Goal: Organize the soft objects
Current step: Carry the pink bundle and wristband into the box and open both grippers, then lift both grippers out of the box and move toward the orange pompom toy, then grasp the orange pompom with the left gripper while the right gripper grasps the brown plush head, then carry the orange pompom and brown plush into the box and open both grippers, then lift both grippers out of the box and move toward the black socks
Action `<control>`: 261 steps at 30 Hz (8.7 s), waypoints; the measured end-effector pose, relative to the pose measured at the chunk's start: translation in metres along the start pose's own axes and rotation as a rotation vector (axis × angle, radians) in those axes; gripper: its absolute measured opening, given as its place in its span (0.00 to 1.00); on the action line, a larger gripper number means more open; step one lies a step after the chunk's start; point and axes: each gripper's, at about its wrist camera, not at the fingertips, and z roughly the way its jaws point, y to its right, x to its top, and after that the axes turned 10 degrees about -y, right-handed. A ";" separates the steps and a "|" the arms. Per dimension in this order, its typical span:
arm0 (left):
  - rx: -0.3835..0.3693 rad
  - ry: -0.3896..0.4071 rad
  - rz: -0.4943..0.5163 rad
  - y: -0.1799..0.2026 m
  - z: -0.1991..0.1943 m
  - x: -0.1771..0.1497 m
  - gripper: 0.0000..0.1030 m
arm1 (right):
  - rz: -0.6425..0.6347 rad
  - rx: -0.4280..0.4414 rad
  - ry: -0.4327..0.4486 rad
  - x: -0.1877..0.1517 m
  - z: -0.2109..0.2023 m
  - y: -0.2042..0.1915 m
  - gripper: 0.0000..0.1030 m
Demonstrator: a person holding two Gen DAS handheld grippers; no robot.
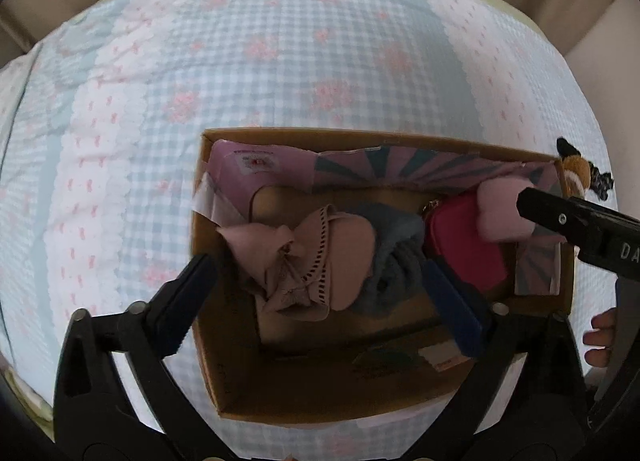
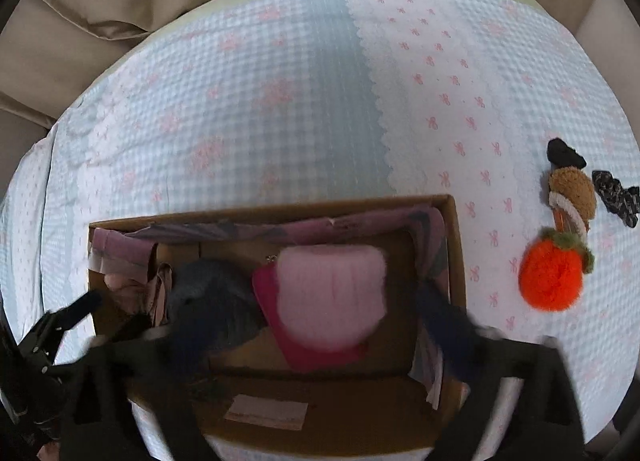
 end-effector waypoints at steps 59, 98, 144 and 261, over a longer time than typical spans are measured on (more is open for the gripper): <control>-0.017 0.402 0.029 0.209 -0.228 -0.148 1.00 | -0.066 -0.048 0.463 -0.189 -0.269 0.181 1.00; -0.086 0.036 0.181 0.388 0.082 -0.001 0.93 | -0.074 0.326 -0.019 0.025 0.010 0.319 0.73; -0.195 0.183 0.180 0.372 -0.038 -0.040 0.35 | -0.149 0.382 0.163 -0.007 -0.108 0.279 0.34; -0.003 0.308 0.067 0.065 -0.212 -0.104 1.00 | -0.095 -0.015 0.399 -0.148 -0.231 0.020 1.00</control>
